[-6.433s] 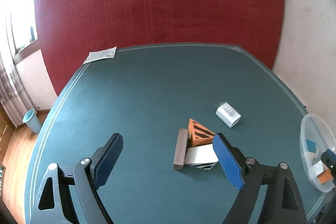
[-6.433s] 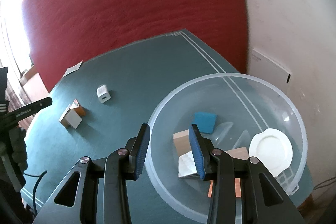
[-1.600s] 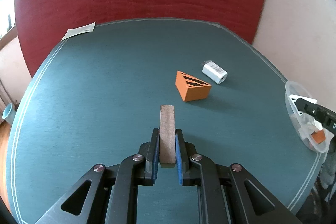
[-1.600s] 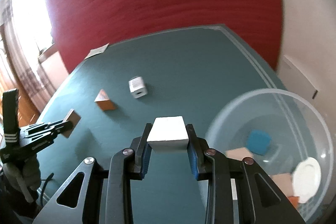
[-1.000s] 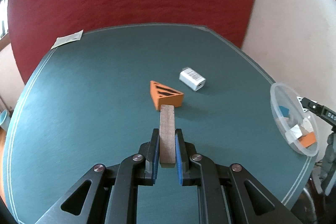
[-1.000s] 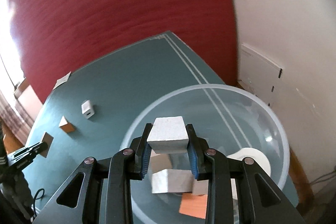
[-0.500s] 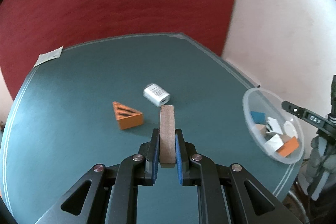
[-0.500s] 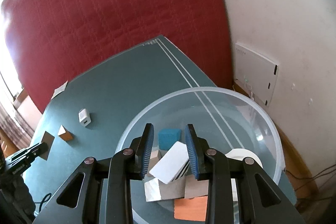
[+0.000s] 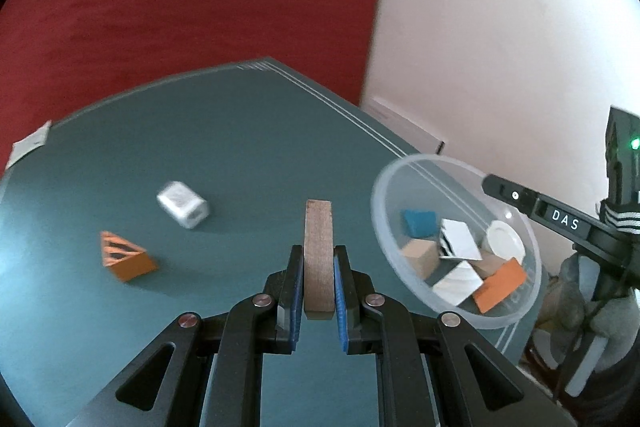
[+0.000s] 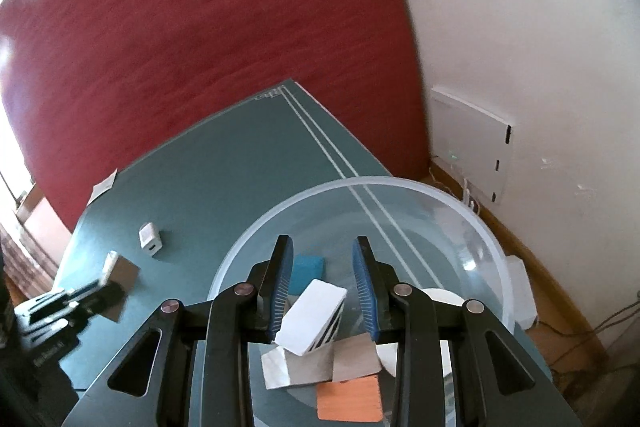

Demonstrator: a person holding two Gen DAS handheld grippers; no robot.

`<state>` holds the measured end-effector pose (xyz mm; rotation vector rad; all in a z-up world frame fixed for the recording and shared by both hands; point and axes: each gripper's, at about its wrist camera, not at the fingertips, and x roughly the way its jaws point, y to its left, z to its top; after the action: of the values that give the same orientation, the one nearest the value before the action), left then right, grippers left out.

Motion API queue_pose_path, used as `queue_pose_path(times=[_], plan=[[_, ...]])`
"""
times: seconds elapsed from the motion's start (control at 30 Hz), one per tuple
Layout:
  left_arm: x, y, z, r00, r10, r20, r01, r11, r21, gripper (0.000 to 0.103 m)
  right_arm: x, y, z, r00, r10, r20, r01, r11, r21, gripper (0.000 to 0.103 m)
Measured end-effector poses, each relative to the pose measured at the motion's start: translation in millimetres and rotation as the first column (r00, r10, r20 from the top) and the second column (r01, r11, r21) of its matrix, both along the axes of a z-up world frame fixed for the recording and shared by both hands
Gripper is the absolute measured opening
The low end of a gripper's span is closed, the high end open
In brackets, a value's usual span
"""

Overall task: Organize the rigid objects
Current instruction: 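Lower the brown plank into the clear bowl and open the left tool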

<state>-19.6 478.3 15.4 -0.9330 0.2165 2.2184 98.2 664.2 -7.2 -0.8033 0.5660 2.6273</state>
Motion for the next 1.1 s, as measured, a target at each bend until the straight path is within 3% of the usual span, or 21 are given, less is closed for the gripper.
queue_pose_path(times=[0.47, 0.7, 0.87, 1.1], plan=[[3.9, 52.7, -10.4, 0.993, -0.115, -0.015, 0.114, 0.992, -0.053, 0.014, 2.5, 6.2, 5.7, 1.0, -0.02, -0.022, 0.02, 1.0, 0.005, 0.032], [-2.9, 65.6, -9.8, 0.989, -0.15, -0.013, 0.149, 0.988, -0.034, 0.014, 0.9, 8.5, 5.6, 0.999, -0.022, -0.03, 0.022, 1.0, 0.005, 0.033], [-9.7, 60.9, -11.1, 0.991, -0.137, 0.014, 0.137, 0.991, -0.012, 0.027, 1.5, 8.4, 5.2, 0.999, -0.021, -0.029, 0.021, 1.0, 0.005, 0.033], [-15.4, 49.2, -16.5, 0.998, -0.069, 0.008, 0.069, 0.997, -0.027, 0.028, 2.8, 5.0, 3.9, 1.0, -0.015, -0.024, 0.015, 1.0, 0.007, 0.032]])
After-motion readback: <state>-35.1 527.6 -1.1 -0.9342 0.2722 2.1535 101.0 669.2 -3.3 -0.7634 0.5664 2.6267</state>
